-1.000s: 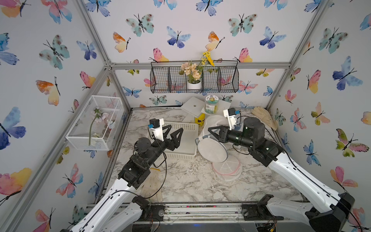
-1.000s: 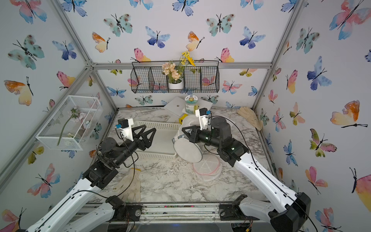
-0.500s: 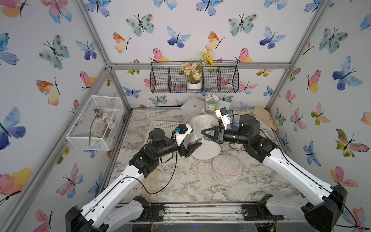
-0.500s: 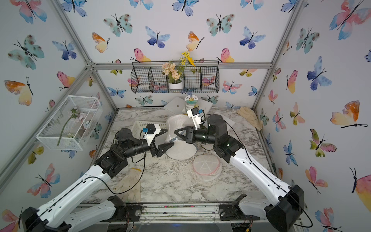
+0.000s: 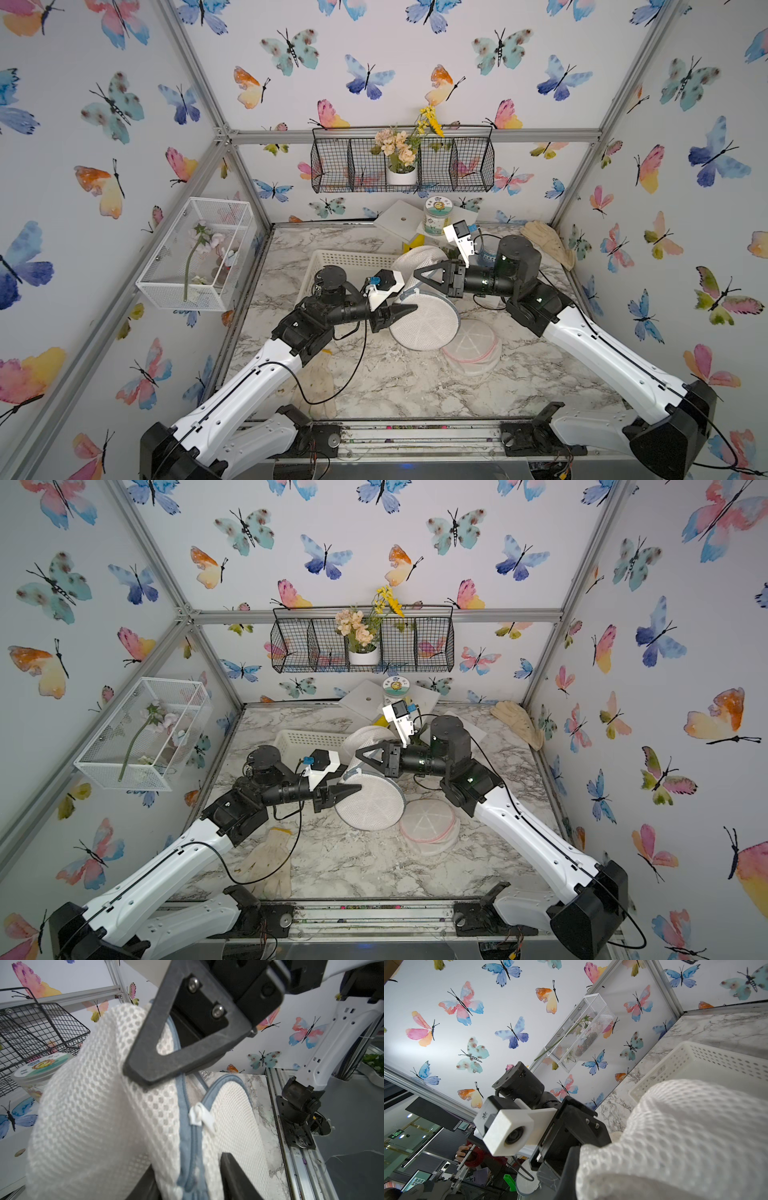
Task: Turn the laundry bag inside out
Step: Turn over the laundry bag.
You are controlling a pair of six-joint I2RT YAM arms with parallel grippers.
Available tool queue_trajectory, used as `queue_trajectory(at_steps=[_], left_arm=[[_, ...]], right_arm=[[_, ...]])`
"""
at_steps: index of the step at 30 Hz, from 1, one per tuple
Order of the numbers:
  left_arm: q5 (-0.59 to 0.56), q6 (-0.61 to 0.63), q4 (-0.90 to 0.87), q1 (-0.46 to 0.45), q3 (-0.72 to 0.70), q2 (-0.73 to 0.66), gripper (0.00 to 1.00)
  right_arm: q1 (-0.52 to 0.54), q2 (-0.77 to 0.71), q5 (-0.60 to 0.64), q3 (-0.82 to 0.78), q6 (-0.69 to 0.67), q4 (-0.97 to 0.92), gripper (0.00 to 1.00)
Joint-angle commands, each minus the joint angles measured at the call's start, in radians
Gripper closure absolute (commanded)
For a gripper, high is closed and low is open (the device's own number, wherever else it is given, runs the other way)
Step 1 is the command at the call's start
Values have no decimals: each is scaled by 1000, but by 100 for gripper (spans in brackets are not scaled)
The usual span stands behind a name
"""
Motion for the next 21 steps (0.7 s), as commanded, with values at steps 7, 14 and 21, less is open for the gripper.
queue_trajectory(at_steps=[7,14,21], left_arm=[[106,-37,28,-3,-17,-52,61],[88,-88,68,-2,-39,-67,49],[58,-141,96,-2,-42,-60,54]], right_arm=[[-2,-8,15,7,-43,-10,98],[-2,-23,17,3,-98,-47,98],[0,-24,20,-3,-145,-88,98]])
